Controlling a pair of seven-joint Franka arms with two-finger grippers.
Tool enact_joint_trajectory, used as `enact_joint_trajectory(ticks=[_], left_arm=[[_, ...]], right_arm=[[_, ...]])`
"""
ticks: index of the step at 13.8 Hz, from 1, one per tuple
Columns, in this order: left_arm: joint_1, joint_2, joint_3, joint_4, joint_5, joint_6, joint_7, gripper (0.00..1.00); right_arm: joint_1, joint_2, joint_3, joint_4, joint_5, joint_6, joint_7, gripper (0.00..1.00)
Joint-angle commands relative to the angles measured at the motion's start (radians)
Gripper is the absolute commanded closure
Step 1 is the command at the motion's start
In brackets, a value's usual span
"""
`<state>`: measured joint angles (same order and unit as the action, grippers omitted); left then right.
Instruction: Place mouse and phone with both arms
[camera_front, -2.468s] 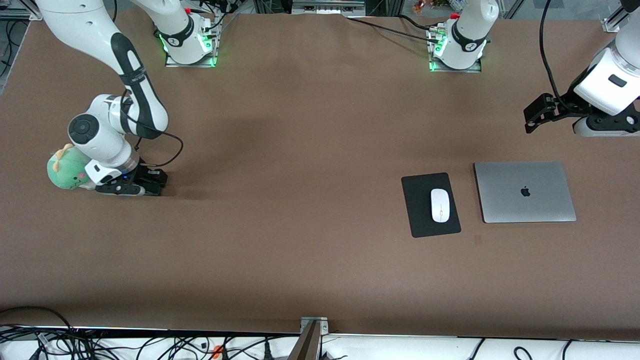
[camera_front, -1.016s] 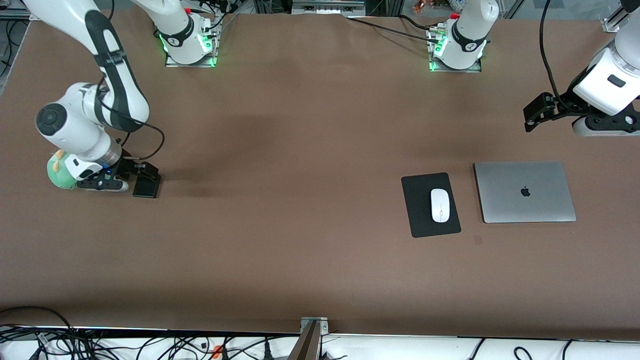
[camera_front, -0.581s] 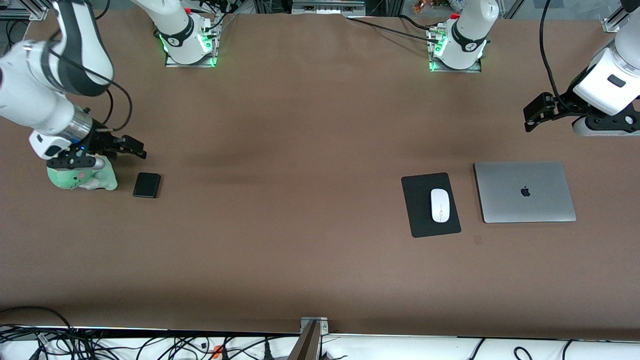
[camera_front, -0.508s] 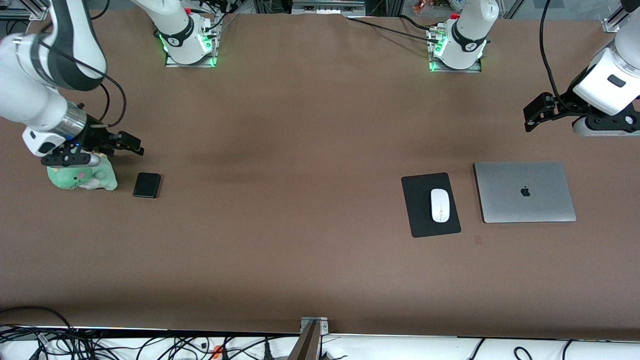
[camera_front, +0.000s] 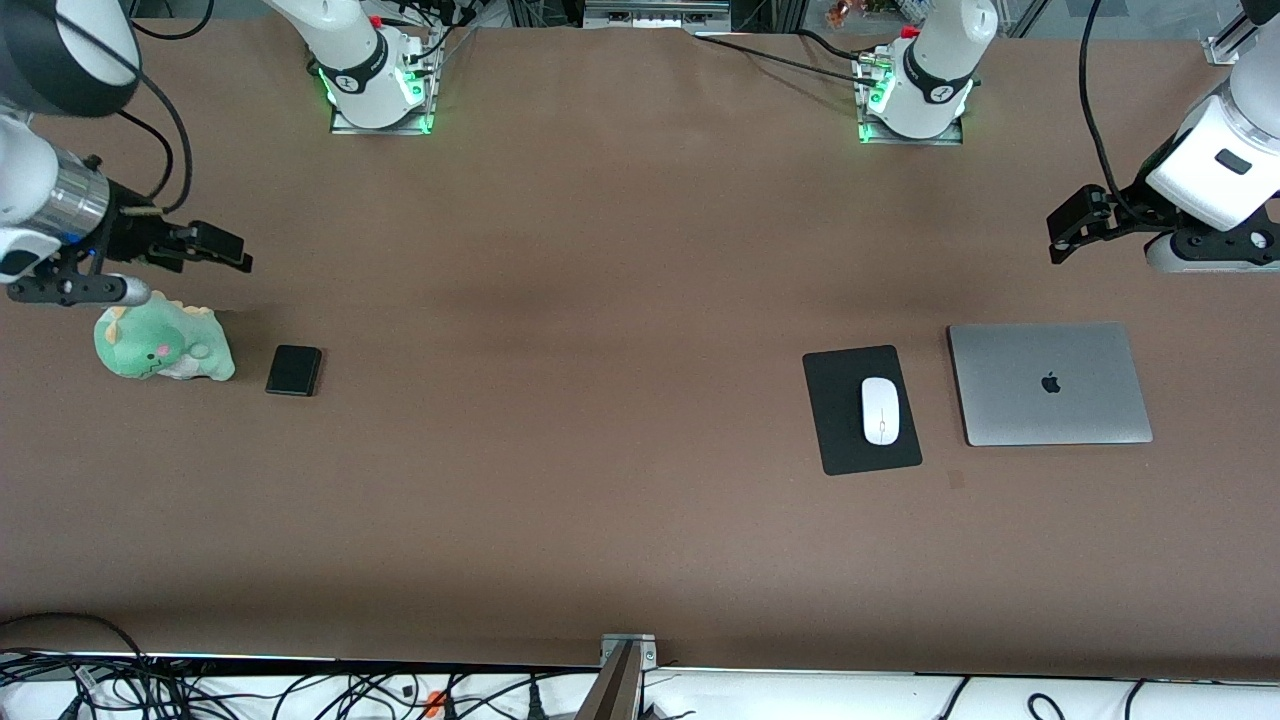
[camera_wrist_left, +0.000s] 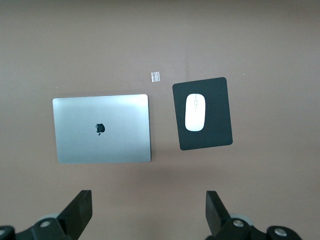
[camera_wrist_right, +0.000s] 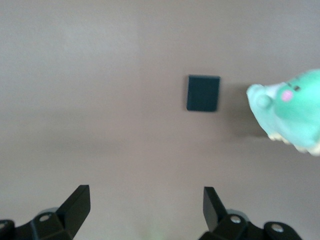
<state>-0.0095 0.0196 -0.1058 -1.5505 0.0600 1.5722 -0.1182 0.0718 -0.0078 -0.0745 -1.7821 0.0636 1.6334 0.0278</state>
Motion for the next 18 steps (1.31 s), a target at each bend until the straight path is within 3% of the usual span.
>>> enact_joint_trajectory(ticks=[1,4,18], left_arm=[[0.002,0.011,-0.002,0.03,-0.014,-0.021,0.006,0.0],[0.002,0.011,-0.002,0.03,-0.014,-0.021,0.006,0.0],[0.002,0.011,-0.002,0.03,-0.014,-0.021,0.006,0.0]], right_arm=[[-0.066,-0.01,0.073,0.125,-0.047,-0.139,0.047,0.0],[-0.066,-0.053,0.068,0.13,-0.051,-0.149,0.047,0.0],[-0.066,-0.05,0.068,0.145,-0.07,-0.149,0.049,0.0]])
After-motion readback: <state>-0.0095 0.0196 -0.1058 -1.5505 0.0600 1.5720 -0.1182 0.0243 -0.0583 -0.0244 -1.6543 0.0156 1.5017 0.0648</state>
